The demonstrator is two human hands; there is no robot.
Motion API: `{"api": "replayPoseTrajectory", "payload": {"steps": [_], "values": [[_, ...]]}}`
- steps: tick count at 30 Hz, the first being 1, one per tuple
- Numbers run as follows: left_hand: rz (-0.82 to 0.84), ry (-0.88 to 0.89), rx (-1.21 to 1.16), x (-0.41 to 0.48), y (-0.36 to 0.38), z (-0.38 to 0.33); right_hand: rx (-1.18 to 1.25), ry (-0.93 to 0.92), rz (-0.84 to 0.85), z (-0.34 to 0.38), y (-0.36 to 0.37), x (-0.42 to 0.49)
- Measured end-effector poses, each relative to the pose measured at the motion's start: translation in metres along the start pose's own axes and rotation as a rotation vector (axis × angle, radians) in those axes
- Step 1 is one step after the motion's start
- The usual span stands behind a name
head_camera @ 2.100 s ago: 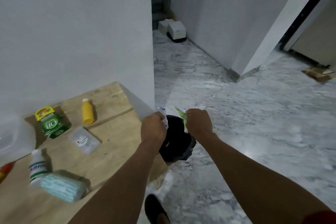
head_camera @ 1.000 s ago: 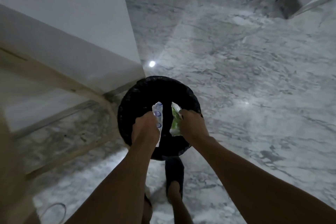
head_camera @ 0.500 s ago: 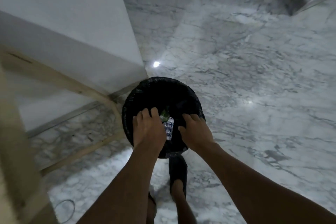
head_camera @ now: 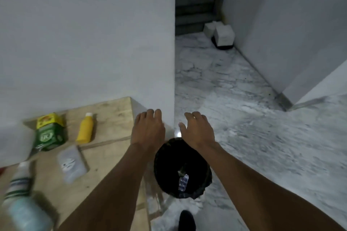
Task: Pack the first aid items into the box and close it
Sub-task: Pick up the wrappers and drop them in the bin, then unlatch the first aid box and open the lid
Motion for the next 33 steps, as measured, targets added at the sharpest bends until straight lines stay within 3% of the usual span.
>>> {"api": "replayPoseTrajectory", "payload": {"steps": [8,20,25,33], "values": [[-0.191,-0.078,0.112,-0.129,-0.106,0.096,-0.011,-0.229,-0.205,0.143,-0.036,-0.112],[-0.171,-0.448,0.073,-0.377,-0.151,0.254,-0.049,-0.582,-0.089,0.346,0.060,-0.280],[-0.193,-0.521,0.055,-0.407,-0.149,0.303,-0.033,-0.676,-0.040,0.408,0.089,-0.287],[-0.143,-0.516,0.067,-0.363,-0.131,0.391,-0.017,-0.642,-0.048,0.470,0.136,-0.220]]}}
Point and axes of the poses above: each hand's wrist, its own x-axis towards the middle knuckle, its own y-axis out of the palm, z = x × y, the point moved 3 cm from there along x, towards the middle knuckle, and after that the axes turned 5 degrees about y, right-handed, at the moved point
